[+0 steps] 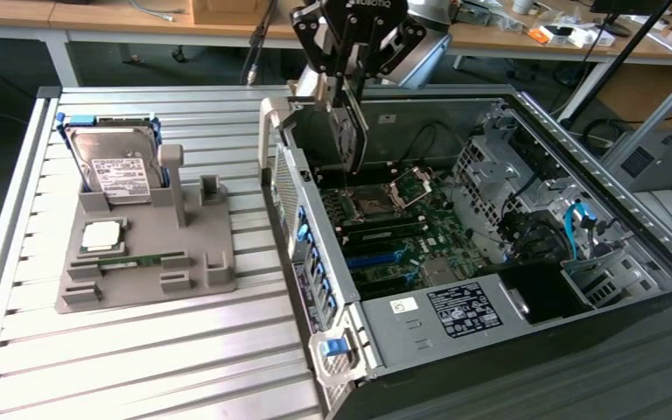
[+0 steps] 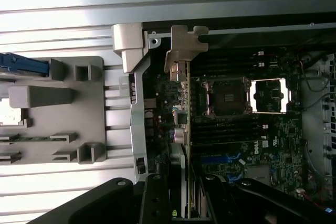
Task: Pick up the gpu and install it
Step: 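Pick up the gpu and move the gpu toward the slot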
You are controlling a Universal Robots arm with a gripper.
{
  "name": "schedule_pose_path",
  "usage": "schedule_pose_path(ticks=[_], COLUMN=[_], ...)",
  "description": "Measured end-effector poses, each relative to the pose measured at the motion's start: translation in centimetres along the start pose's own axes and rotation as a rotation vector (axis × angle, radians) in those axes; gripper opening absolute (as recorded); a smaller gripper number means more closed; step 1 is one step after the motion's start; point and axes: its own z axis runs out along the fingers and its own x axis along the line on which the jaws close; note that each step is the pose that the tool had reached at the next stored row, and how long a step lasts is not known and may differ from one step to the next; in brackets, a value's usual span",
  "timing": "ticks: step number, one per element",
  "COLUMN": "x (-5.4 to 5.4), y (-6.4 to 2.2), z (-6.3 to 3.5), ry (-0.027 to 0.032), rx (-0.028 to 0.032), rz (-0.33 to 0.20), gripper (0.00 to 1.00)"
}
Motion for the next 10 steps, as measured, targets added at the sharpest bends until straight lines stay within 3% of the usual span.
schedule_pose_path(ticks=[10], x=[-0.45], y=[-0.01], z=[0.18], ry=[0.0], rx=[-0.0001], rz=[0.0], gripper=[0.27])
